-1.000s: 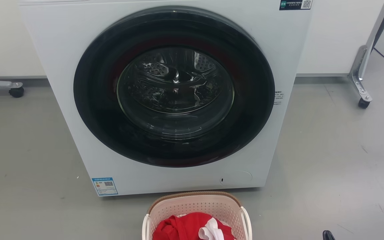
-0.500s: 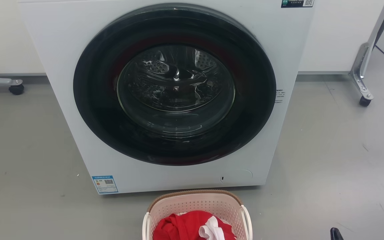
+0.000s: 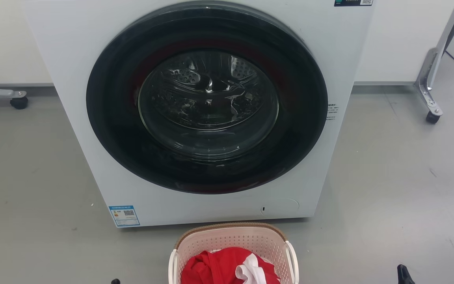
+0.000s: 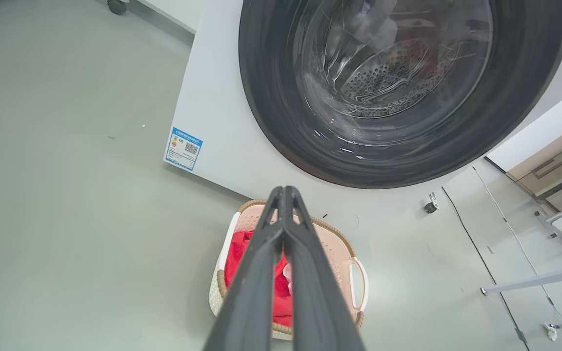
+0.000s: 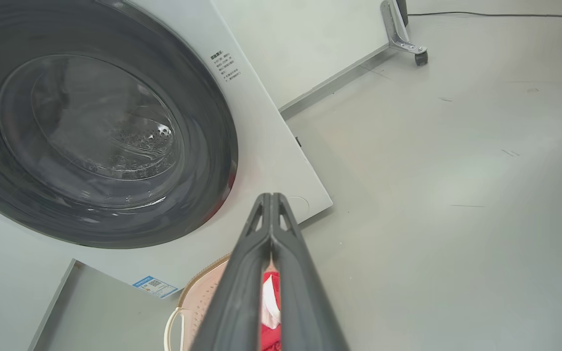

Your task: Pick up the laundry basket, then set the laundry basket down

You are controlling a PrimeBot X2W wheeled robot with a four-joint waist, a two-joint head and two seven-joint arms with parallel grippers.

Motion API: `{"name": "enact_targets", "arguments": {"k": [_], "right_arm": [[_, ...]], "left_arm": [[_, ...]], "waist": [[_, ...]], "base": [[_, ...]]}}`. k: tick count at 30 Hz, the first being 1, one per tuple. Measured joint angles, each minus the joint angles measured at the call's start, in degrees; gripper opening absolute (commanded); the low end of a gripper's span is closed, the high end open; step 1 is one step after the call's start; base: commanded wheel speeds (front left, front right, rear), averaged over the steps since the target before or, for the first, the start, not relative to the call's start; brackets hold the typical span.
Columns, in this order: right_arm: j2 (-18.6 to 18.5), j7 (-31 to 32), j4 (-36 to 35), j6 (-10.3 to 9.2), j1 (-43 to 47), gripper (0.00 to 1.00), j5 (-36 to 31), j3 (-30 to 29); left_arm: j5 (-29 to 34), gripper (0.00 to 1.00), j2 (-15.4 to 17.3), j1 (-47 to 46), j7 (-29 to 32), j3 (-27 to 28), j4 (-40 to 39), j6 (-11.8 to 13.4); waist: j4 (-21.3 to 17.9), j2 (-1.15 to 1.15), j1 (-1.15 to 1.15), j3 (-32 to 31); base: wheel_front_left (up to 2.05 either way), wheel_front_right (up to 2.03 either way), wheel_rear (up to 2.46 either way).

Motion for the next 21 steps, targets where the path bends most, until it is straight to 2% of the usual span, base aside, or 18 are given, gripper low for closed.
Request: {"name": "enact_targets", "arguments": {"k": [21], "right_arm": [[1.0, 4.0, 2.8, 2.72, -3.5, 0.0, 16.5, -3.7]], "left_arm": [[-15.6, 0.0, -0.5, -3.6, 3.9, 3.8, 2.0, -2.9]], "waist": [[0.1, 0.0, 0.0, 0.7]], "base": [[0.0, 0.0, 0.0]]}}
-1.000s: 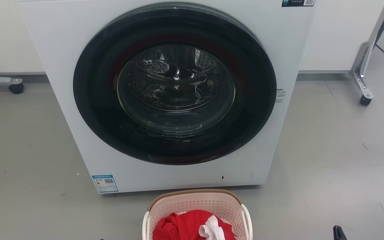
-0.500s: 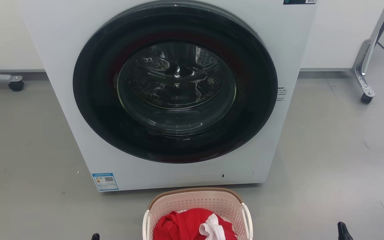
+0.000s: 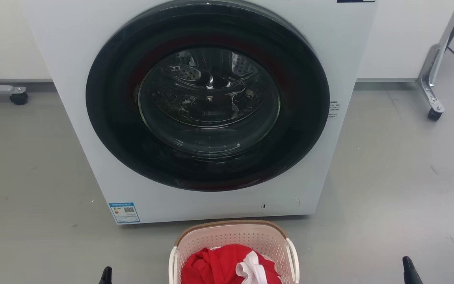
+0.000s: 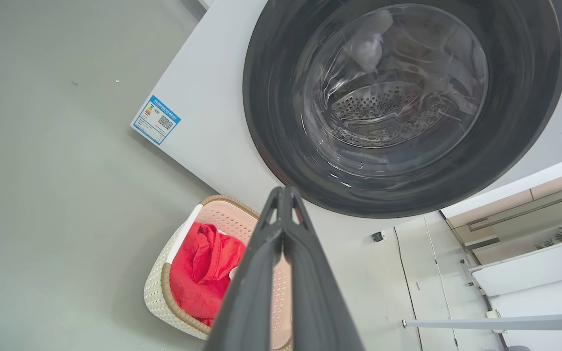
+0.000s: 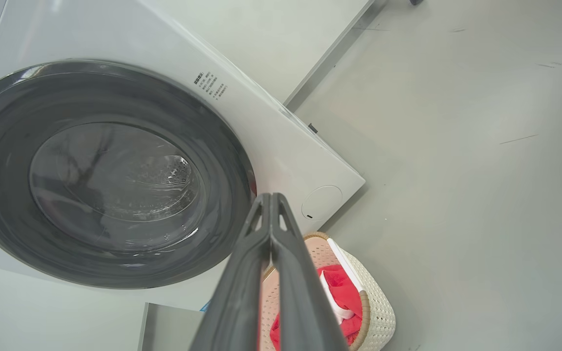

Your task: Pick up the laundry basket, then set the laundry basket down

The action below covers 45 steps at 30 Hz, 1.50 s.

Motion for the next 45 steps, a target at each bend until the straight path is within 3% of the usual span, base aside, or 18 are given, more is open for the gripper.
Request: {"name": "enact_targets", "arguments": {"k": [45], "right_arm": [[2.1, 8.9, 6.2, 6.57, -8.3, 0.0, 37.3, -8.1]], "left_arm": [[-34.8, 0.0, -1.4, -8.5, 8.8, 8.6, 4.6, -6.5]], "waist": [[0.3, 0.0, 0.0, 1.5]], "base": [[0.0, 0.0, 0.0]]}}
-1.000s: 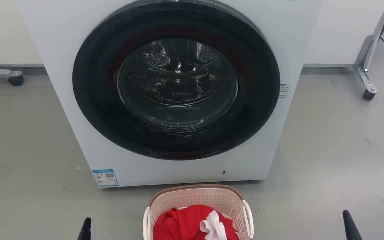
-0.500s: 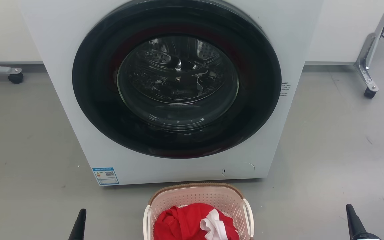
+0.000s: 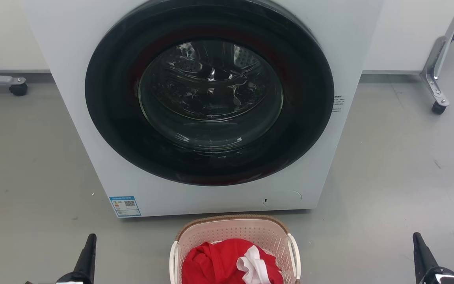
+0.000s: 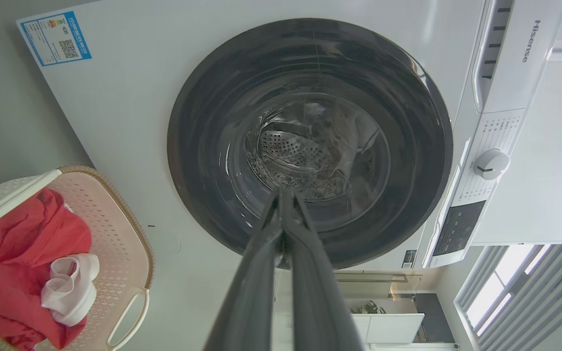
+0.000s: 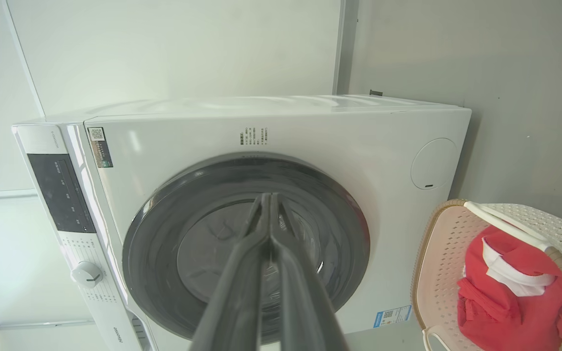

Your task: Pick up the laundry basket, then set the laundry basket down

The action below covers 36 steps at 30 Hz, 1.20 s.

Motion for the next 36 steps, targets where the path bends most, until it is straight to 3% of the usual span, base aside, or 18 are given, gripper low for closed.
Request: {"name": "enact_targets", "arguments": {"k": [36], "right_arm": [[0.1, 0.0, 0.1, 0.15, -0.5, 0.0, 0.1, -0.1]], "left_arm": [[-0.8, 0.0, -0.1, -0.2, 0.0, 0.1, 0.1, -0.1]], "waist": [[0.0, 0.0, 0.0, 0.0]], "base": [[0.0, 0.0, 0.0]]}}
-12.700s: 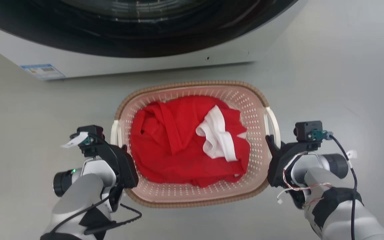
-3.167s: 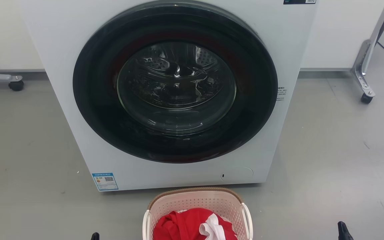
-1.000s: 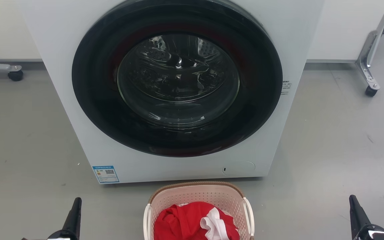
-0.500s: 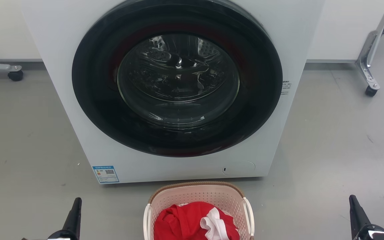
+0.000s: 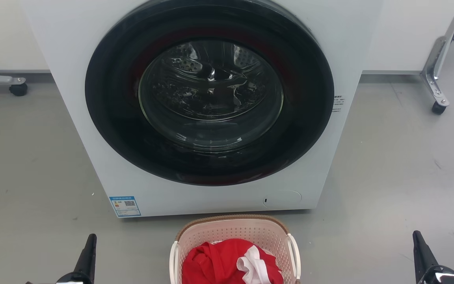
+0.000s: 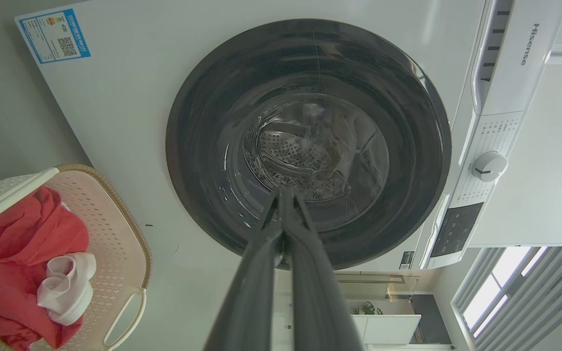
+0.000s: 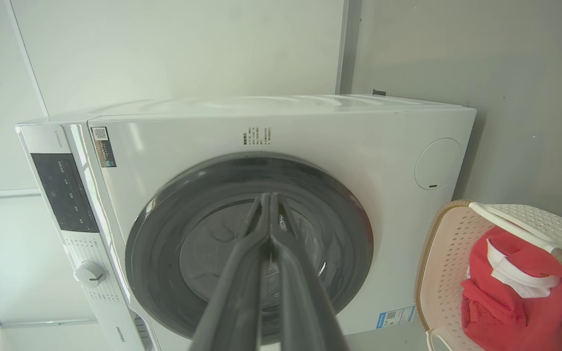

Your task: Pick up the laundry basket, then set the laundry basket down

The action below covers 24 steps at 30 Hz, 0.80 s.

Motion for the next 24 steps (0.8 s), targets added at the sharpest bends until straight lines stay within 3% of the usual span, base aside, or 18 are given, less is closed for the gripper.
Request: {"name": "enact_targets", "arguments": {"k": [24], "right_arm": [[0.0, 0.0, 0.0, 0.0, 0.0, 0.0, 0.0, 0.0]], "left_arm": [[0.0, 0.0, 0.0, 0.0, 0.0, 0.0, 0.0, 0.0]], "waist": [[0.0, 0.0, 0.0, 0.0]], "base": [[0.0, 0.0, 0.0]]}}
